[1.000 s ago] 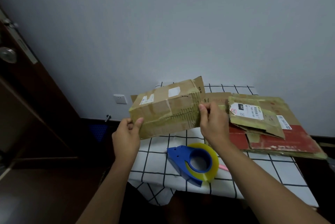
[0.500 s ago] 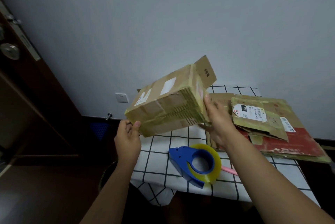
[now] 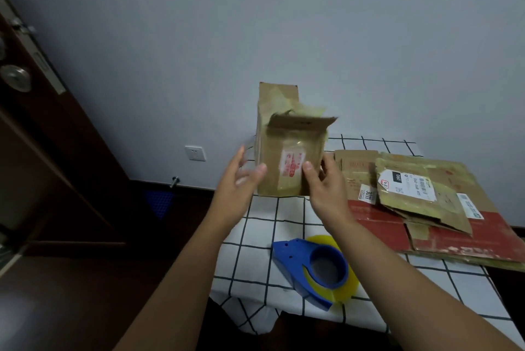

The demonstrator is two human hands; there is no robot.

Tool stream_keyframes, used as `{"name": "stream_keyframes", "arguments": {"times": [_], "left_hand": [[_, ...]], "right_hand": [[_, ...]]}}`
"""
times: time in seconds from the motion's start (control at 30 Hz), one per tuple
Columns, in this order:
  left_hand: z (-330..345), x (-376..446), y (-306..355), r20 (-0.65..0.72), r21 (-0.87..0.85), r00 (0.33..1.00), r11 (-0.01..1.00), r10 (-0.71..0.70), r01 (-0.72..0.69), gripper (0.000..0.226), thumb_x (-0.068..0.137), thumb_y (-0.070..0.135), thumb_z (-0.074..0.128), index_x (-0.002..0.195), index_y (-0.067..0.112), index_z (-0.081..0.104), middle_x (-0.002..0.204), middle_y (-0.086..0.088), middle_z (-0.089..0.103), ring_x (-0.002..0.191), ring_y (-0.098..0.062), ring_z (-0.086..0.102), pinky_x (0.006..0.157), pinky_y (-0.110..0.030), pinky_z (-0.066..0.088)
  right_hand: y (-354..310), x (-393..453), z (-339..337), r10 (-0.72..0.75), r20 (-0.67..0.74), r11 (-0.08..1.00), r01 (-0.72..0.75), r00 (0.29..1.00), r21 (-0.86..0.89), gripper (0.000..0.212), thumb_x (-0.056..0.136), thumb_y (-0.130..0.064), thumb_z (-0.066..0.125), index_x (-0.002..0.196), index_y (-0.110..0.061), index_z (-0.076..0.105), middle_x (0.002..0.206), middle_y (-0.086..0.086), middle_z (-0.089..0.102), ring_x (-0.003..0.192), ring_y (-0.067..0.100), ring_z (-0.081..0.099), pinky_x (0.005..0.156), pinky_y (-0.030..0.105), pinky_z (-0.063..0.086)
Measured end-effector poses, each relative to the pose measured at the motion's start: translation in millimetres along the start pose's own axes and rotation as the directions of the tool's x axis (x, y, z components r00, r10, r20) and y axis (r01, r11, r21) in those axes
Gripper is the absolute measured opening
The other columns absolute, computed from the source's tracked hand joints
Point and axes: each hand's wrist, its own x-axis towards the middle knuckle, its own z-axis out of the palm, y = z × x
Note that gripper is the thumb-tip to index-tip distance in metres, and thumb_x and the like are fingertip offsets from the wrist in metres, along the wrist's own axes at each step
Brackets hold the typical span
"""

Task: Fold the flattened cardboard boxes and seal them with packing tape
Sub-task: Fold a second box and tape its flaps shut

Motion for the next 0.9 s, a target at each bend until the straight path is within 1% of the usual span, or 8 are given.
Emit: {"name": "stream_keyframes", "arguments": {"times": [0.17, 0.27, 0.43, 0.57, 0.63, 0.7, 0.83, 0.9], "left_hand": [[12.9, 29.5, -31.1, 0.043, -0.093, 0.998, 0.994, -0.045, 0.049, 0.045, 0.093, 0.011, 0.063, 0.133, 0.021, 0.045, 0.119, 0.011, 0.059, 0.107, -0.002, 0.061, 0.077, -0.016, 0.054], [10.7, 52.1, -50.4, 0.023, -0.051, 0.983, 0.982, -0.181, 0.182, 0.020, 0.098, 0.009, 0.046, 0.115, 0.019, 0.052, 0.111, 0.004, 0.060, 0.106, -0.011, 0.057, 0.072, -0.013, 0.047], [5.3, 76.1, -71.0, 0.113, -0.225, 0.915, 0.887, -0.388, 0.404, 0.028, 0.100, 0.027, 0.040, 0.096, 0.023, 0.067, 0.098, 0.005, 0.072, 0.101, -0.015, 0.062, 0.080, -0.024, 0.048], [-6.9, 99.3, -74.3, -0.004, 0.133, 0.917, 0.908, -0.400, 0.397, 0.033, 0.094, 0.050, 0.050, 0.110, 0.025, 0.064, 0.127, -0.004, 0.061, 0.111, -0.016, 0.058, 0.096, -0.036, 0.047], [-13.4, 111.9, -63.6, -0.039, 0.185, 0.937, 0.919, -0.346, 0.347, 0.069, 0.088, 0.058, 0.058, 0.143, 0.018, 0.043, 0.149, -0.004, 0.044, 0.130, -0.019, 0.046, 0.102, -0.038, 0.040], [-9.3, 122.7, -48.6, 0.030, 0.192, 0.944, 0.929, -0.329, 0.318, 0.089, 0.084, 0.058, 0.064, 0.153, 0.021, 0.023, 0.155, -0.002, 0.032, 0.133, -0.016, 0.039, 0.097, -0.033, 0.037], [10.2, 139.9, -42.4, 0.103, 0.499, 0.934, 0.830, -0.342, 0.249, 0.100, 0.072, 0.061, 0.072, 0.152, 0.027, 0.020, 0.147, -0.005, 0.031, 0.134, -0.025, 0.037, 0.098, -0.039, 0.039], [12.9, 141.6, -45.0, 0.115, 0.552, 0.934, 0.804, -0.338, 0.223, 0.089, 0.067, 0.056, 0.072, 0.142, 0.026, 0.034, 0.136, -0.004, 0.043, 0.124, -0.025, 0.046, 0.095, -0.037, 0.045]], "right_hand": [[38.0, 18.0, 17.8, 0.021, 0.096, 0.980, -0.001, 0.995, -0.201, 0.043, 0.097, -0.016, 0.060, 0.137, -0.016, 0.042, 0.120, -0.006, 0.058, 0.099, -0.007, 0.057, 0.075, 0.009, 0.046], [56.5, 33.4, 20.5, 0.119, 0.128, 0.954, -0.078, 0.985, -0.288, 0.042, 0.097, -0.019, 0.060, 0.134, -0.024, 0.041, 0.115, -0.007, 0.058, 0.103, 0.012, 0.057, 0.074, 0.019, 0.045], [91.6, 45.0, 22.3, 0.276, 0.205, 0.883, -0.164, 0.939, -0.439, 0.035, 0.097, -0.007, 0.055, 0.126, -0.023, 0.043, 0.111, -0.004, 0.060, 0.102, 0.019, 0.062, 0.071, 0.023, 0.046], [93.2, 55.4, 16.6, 0.275, 0.154, 0.865, -0.174, 0.949, -0.472, 0.016, 0.099, -0.015, 0.047, 0.112, -0.021, 0.054, 0.107, 0.000, 0.066, 0.087, 0.022, 0.064, 0.064, 0.026, 0.046], [79.0, 67.2, 12.9, 0.216, 0.033, 0.897, -0.185, 0.976, -0.401, 0.019, 0.097, -0.023, 0.045, 0.109, -0.020, 0.060, 0.100, -0.003, 0.065, 0.094, 0.024, 0.064, 0.076, 0.036, 0.052], [55.2, 81.4, 12.1, 0.176, 0.002, 0.907, -0.161, 0.984, -0.389, 0.022, 0.098, -0.024, 0.046, 0.112, -0.019, 0.062, 0.104, -0.008, 0.063, 0.100, 0.017, 0.062, 0.087, 0.045, 0.053], [4.8, 103.6, 22.7, 0.246, 0.223, 0.768, -0.050, 0.943, -0.638, 0.049, 0.092, -0.043, 0.058, 0.134, -0.018, 0.053, 0.129, -0.003, 0.058, 0.112, 0.017, 0.057, 0.088, 0.032, 0.045], [-11.7, 108.2, 31.0, 0.317, 0.342, 0.638, 0.068, 0.884, -0.767, 0.055, 0.086, -0.048, 0.063, 0.128, -0.014, 0.056, 0.123, 0.003, 0.060, 0.108, 0.021, 0.057, 0.085, 0.034, 0.048]]}}
